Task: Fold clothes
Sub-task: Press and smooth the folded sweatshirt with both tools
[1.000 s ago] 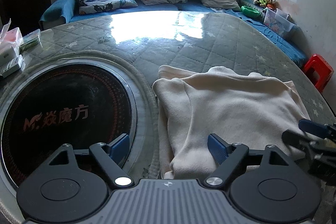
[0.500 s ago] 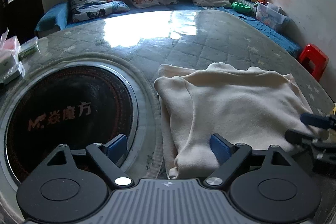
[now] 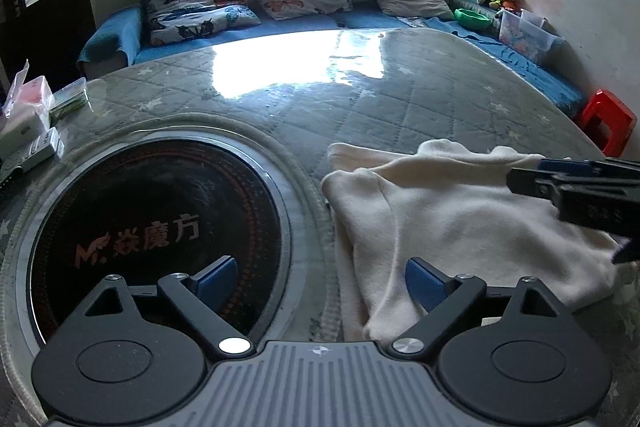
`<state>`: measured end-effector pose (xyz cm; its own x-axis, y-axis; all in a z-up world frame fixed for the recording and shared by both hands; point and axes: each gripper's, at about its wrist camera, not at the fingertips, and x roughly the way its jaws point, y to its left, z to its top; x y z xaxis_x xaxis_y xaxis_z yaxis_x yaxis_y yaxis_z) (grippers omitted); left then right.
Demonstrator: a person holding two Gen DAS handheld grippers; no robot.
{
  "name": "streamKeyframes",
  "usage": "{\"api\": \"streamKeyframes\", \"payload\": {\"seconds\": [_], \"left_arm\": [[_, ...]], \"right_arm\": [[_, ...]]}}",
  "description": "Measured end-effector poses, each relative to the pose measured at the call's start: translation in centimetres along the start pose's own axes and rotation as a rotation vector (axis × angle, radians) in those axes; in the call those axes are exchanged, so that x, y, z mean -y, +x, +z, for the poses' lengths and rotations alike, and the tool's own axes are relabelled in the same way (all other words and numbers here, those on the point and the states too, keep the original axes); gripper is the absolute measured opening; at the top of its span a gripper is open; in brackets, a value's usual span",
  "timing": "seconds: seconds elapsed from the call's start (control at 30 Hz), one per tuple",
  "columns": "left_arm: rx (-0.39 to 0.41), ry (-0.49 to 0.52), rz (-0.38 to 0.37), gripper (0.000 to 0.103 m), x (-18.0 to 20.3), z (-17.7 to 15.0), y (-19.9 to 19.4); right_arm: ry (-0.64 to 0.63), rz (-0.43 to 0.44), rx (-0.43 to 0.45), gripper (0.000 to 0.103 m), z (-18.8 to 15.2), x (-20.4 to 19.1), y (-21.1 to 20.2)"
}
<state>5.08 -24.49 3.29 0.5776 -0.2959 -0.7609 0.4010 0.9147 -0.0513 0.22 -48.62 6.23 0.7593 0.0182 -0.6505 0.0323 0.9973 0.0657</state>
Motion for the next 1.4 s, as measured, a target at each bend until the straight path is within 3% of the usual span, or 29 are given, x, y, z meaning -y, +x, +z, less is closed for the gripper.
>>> {"api": "streamKeyframes", "payload": {"seconds": [0.23, 0.77, 0.97, 1.4], "left_arm": [[-0.006, -0.001, 0.000, 0.096, -0.2, 0.2, 0.3], [-0.005, -0.012, 0.008, 0.102, -1.0, 0.4, 0.3], [0.001, -0.032, 0.018, 0.103, -1.5, 0.2, -0.1], [0.013, -0.024, 0.021, 0.103, -1.1, -1.6, -2.2]], "right_arm": [[0.028, -0.035, -0.040, 0.044, 0.2, 0.3, 3.6], [-0.085, -0.014, -0.031, 0.048, 1.3, -3.1, 4.9], [-0.085, 0.005, -0.010, 0.051, 1.0, -3.4, 2.7], [-0.122, 0.042, -0.025, 0.061, -3.9, -5.7, -3.2]]}}
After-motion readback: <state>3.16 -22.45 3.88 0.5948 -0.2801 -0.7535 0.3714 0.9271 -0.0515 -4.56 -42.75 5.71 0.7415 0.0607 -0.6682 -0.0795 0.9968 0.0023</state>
